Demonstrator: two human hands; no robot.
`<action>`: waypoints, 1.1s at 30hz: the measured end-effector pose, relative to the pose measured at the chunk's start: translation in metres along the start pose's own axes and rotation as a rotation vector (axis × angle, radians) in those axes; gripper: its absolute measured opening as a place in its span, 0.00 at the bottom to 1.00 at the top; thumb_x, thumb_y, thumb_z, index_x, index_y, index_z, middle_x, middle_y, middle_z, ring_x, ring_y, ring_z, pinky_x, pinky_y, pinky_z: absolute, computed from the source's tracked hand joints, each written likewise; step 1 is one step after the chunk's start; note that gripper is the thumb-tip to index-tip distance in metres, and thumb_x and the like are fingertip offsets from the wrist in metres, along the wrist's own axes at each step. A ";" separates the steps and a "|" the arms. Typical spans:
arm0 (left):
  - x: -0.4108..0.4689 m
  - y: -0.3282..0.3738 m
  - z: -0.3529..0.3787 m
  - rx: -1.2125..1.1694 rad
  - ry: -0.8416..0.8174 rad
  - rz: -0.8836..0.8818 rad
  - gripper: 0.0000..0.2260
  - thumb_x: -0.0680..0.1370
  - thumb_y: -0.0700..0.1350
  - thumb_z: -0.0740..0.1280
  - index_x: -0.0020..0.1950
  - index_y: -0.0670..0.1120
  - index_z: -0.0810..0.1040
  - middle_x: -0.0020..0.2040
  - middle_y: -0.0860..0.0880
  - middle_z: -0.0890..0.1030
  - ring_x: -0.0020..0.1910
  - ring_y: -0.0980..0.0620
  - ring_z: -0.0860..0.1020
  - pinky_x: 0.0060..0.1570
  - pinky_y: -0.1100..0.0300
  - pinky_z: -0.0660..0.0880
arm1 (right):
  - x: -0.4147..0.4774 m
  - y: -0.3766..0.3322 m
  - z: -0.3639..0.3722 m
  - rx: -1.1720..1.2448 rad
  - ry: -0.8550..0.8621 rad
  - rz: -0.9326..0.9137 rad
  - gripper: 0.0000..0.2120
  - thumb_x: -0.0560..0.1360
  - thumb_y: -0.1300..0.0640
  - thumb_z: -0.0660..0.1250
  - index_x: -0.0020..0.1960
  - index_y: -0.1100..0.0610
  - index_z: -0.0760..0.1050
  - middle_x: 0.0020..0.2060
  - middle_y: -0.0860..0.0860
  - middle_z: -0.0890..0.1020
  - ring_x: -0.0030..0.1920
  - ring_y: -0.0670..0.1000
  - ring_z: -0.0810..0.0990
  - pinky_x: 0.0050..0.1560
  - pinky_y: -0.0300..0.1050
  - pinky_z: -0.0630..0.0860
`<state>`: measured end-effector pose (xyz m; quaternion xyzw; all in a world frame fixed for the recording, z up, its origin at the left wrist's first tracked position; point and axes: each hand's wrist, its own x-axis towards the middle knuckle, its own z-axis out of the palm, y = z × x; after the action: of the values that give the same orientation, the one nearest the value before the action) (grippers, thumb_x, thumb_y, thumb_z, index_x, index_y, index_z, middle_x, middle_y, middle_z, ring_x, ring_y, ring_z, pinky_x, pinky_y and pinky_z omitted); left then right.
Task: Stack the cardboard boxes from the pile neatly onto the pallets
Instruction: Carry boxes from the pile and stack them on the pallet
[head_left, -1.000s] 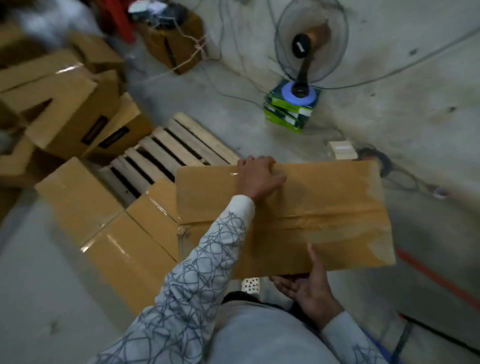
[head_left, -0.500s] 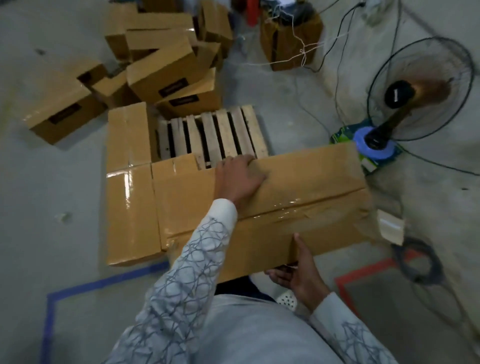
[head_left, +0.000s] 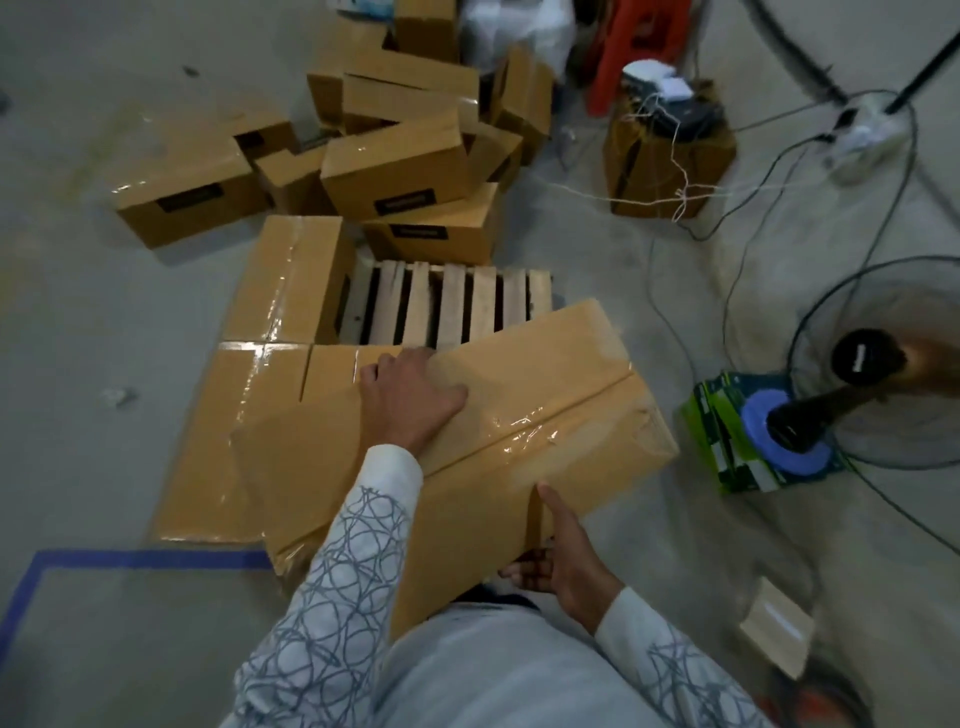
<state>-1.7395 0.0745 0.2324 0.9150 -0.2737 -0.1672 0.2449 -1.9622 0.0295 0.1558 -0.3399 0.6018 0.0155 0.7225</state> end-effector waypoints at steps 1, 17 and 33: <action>0.012 0.004 -0.002 -0.005 0.013 -0.016 0.29 0.74 0.58 0.70 0.73 0.48 0.74 0.67 0.45 0.76 0.67 0.41 0.69 0.70 0.47 0.62 | 0.008 -0.014 0.003 -0.021 -0.003 -0.002 0.34 0.75 0.29 0.64 0.70 0.51 0.67 0.41 0.67 0.85 0.40 0.63 0.83 0.37 0.51 0.82; 0.186 0.012 0.016 -0.197 0.149 -0.269 0.32 0.72 0.53 0.73 0.75 0.52 0.70 0.72 0.48 0.74 0.70 0.41 0.68 0.69 0.45 0.61 | 0.139 -0.254 0.029 -0.448 0.127 -0.258 0.42 0.68 0.20 0.63 0.65 0.54 0.73 0.50 0.62 0.84 0.34 0.58 0.86 0.44 0.54 0.85; 0.437 0.156 0.144 -0.875 0.276 -0.897 0.32 0.73 0.45 0.74 0.76 0.57 0.69 0.67 0.55 0.74 0.68 0.49 0.72 0.69 0.43 0.72 | 0.420 -0.607 0.065 -0.975 0.127 -0.386 0.50 0.66 0.22 0.68 0.77 0.53 0.64 0.71 0.60 0.70 0.71 0.65 0.68 0.69 0.66 0.69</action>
<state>-1.5211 -0.3458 0.1231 0.7690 0.2634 -0.2303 0.5350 -1.5282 -0.5662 0.0755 -0.7413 0.4937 0.1398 0.4326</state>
